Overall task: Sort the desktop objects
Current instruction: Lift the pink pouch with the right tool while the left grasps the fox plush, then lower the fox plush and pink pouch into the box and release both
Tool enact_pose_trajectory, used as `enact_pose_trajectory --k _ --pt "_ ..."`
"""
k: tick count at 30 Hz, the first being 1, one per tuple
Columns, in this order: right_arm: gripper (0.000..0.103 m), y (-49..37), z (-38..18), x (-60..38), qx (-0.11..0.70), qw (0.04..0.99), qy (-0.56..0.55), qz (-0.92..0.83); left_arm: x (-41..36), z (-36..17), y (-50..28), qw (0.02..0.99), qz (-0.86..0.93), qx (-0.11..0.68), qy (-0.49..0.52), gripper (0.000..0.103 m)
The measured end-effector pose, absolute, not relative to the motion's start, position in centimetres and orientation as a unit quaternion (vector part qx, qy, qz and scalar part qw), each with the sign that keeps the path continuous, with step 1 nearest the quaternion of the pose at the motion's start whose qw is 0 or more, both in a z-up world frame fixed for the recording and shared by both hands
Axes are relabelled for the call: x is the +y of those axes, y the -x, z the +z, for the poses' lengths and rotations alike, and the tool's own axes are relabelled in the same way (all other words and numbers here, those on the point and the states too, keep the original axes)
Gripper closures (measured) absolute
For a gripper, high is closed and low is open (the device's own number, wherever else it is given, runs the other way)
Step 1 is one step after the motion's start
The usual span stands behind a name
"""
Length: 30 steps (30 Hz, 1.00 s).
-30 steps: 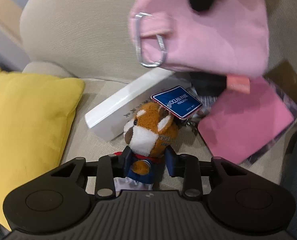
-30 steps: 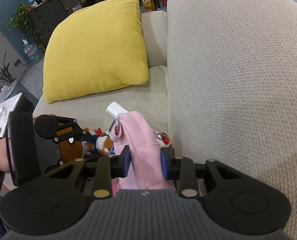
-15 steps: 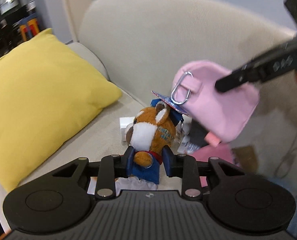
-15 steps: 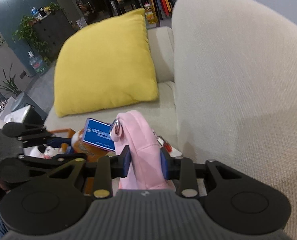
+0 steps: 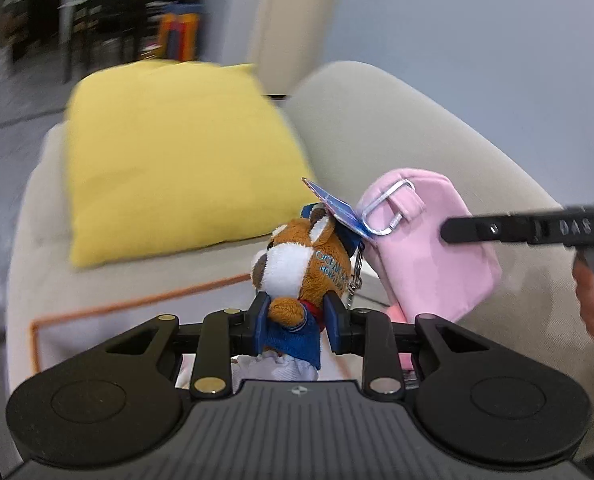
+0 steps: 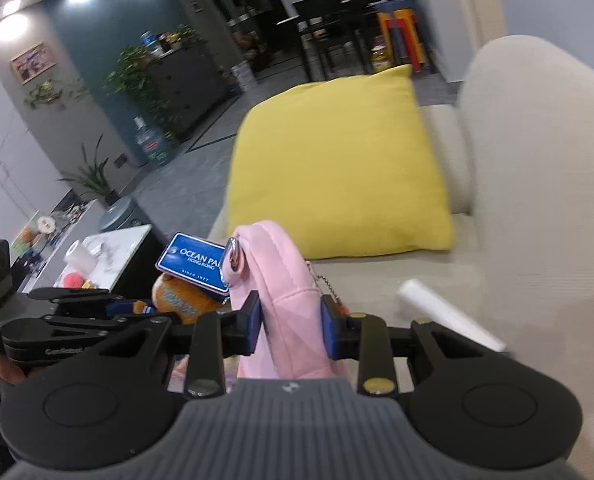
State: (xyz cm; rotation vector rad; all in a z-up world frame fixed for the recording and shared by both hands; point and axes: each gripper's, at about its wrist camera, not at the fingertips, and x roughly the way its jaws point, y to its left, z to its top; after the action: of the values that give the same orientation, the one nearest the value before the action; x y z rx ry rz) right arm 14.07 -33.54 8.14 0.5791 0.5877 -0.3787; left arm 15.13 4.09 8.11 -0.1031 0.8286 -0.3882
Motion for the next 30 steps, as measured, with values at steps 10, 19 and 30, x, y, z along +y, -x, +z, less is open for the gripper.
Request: enact_pose_trajectory --k 10,19,30 --pt "0.071 -22.4 4.1 -29.0 0.338 0.871 -0.261 -0.242 10.7 0.4 -16.4 0.847 -0.112 0.449 0.261 0.071" --pt "0.071 -27.4 -0.3 -29.0 0.397 0.830 -0.267 -0.287 11.5 -3.4 -17.3 0.823 -0.077 0.480 0.294 0.074" --pt "0.072 -30.2 -3.0 -30.0 0.454 0.785 -0.324 -0.269 10.7 -6.7 -18.6 0.827 -0.076 0.495 0.253 0.075"
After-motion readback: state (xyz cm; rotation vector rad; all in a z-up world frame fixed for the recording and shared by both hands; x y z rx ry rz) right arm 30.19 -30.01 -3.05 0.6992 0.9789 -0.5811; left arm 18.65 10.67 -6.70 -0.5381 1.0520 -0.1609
